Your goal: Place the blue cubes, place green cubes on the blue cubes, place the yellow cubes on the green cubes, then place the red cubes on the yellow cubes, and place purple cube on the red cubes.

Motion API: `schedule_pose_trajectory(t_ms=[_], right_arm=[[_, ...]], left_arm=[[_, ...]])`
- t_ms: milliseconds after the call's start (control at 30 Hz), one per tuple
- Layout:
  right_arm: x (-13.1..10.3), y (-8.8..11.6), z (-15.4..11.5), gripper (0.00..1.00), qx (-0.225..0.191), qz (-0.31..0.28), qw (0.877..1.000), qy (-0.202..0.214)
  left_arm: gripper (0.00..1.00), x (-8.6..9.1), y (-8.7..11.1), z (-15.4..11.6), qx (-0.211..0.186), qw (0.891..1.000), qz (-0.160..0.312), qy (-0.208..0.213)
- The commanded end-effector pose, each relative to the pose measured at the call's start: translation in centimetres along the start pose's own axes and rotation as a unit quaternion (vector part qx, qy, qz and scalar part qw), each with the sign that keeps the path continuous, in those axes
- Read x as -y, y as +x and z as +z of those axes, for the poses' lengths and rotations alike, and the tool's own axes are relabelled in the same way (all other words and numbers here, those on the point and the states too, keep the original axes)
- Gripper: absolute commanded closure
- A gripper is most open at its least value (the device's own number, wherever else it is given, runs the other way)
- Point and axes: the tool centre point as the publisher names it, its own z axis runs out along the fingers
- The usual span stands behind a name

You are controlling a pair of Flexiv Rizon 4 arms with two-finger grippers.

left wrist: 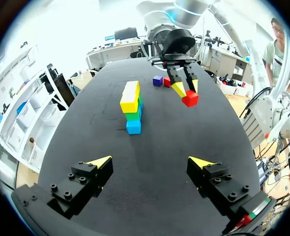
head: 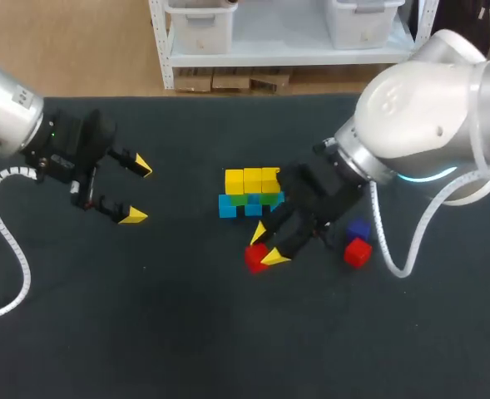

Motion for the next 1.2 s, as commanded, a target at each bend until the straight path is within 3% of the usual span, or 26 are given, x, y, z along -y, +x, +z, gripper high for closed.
schedule_pose_trajectory(t_ms=[33,667,700,767,867,967,1200], right_arm=[[0.4,-0.5,1.4,1.0,0.0,0.002,1.0,-0.004],[1.0,-1.6,4.3,1.0,-0.005,0.01,1.0,-0.016],[1.0,-1.6,4.4,0.96,-0.006,0.01,1.0,-0.018],[0.9,-1.6,4.6,0.68,-0.007,0.01,1.0,-0.02],[0.9,-1.5,4.8,0.51,-0.009,0.01,1.0,-0.023],[0.9,-1.4,4.8,0.01,-0.012,0.01,1.0,-0.024],[1.3,-1.2,3.7,0.0,-0.016,0.008,1.0,-0.015]], left_arm=[[0.0,0.2,0.2,0.0,0.003,1.0,0.002,-0.002],[0.0,0.2,0.2,0.0,0.003,1.0,0.002,-0.002],[0.0,0.2,0.2,0.0,0.003,1.0,0.002,-0.002],[0.0,0.2,0.2,0.0,0.003,1.0,0.002,-0.002],[0.0,0.2,0.2,0.0,0.003,1.0,0.002,-0.002],[0.0,0.2,0.2,0.0,0.003,1.0,0.002,-0.002],[0.0,0.2,0.2,0.0,0.003,1.0,0.002,-0.002]])
